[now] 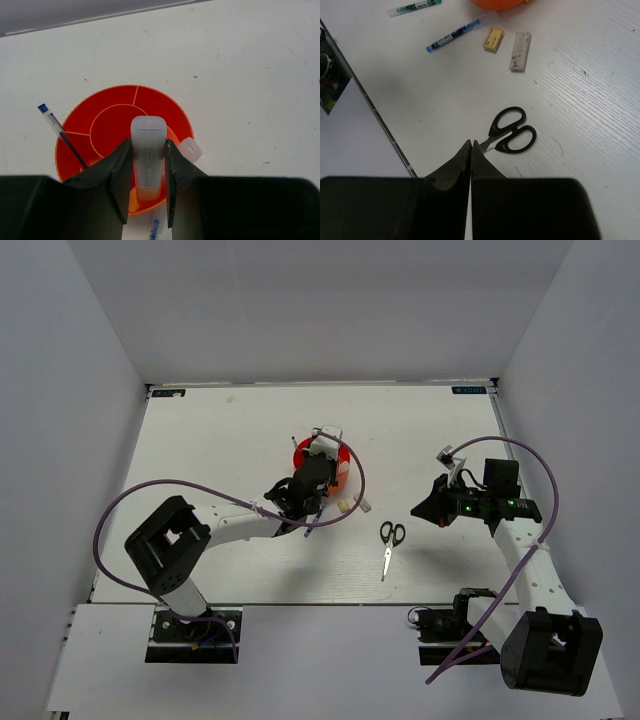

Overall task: Sort the stationery into containers
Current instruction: Place the stationery in the storage box.

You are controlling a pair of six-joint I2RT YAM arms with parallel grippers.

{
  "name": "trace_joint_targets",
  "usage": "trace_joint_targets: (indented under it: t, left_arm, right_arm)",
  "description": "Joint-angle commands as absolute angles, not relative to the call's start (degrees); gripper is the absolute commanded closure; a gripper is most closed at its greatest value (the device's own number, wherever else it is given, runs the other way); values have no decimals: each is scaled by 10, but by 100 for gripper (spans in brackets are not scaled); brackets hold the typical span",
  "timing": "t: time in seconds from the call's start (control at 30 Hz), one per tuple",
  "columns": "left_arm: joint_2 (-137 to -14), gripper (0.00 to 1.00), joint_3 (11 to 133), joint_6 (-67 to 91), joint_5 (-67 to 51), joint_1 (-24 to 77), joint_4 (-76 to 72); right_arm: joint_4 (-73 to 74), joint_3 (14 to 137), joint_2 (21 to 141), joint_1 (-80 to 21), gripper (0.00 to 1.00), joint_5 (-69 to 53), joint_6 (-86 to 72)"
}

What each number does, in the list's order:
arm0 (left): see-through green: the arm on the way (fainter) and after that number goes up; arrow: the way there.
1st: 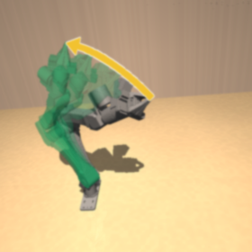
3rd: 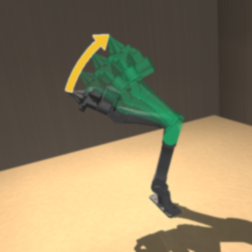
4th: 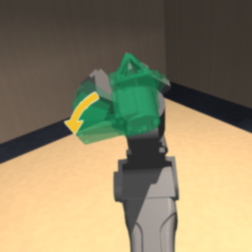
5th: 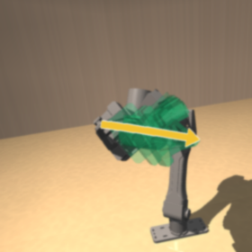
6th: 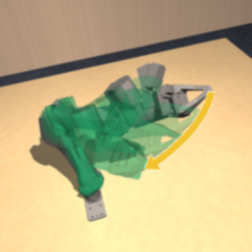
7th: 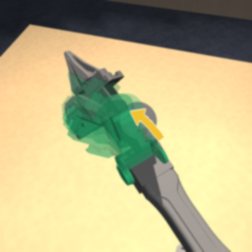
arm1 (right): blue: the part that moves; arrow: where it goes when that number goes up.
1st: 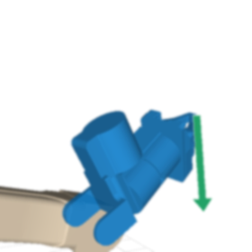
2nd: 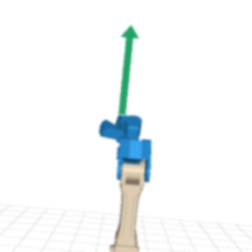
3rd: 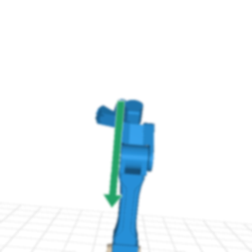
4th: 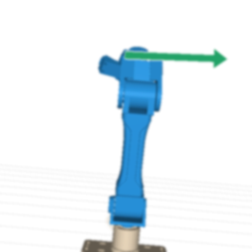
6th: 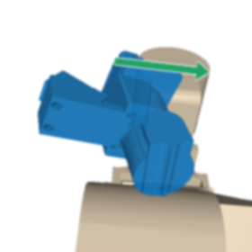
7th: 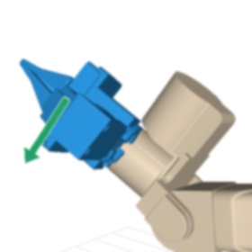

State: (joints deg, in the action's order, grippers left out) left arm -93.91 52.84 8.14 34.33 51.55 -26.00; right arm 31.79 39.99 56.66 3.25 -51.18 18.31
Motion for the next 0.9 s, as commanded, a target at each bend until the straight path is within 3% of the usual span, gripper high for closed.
trace_joint_targets:
  t: [0.0, 0.2, 0.3, 0.4, 0.63, 0.7, 0.77, 0.87]
  left_arm:
    - [-938, 88, 519, 76, 365, 526, -288]
    - [-936, 59, 522, 73, 366, 535, -286]
    - [-926, 48, 522, 70, 366, 537, -273]
    - [-917, 41, 520, 69, 370, 537, -269]
    - [-889, 41, 513, 61, 374, 546, -266]
    - [-869, 50, 511, 55, 374, 555, -266]
    - [-841, 62, 510, 45, 377, 565, -245]
    - [-785, 82, 508, 61, 369, 577, -157]
  right_arm:
    - [315, 408, 559, 33, 100, -526, 184]
    - [315, 409, 560, 34, 100, -525, 184]
    - [316, 409, 560, 33, 86, -524, 184]
    - [315, 409, 561, 34, 81, -524, 185]
    - [315, 407, 561, 33, 80, -519, 185]
    - [314, 407, 562, 33, 62, -510, 183]
    - [310, 406, 561, 33, 32, -505, 176]
    - [300, 402, 559, 34, 22, -485, 171]
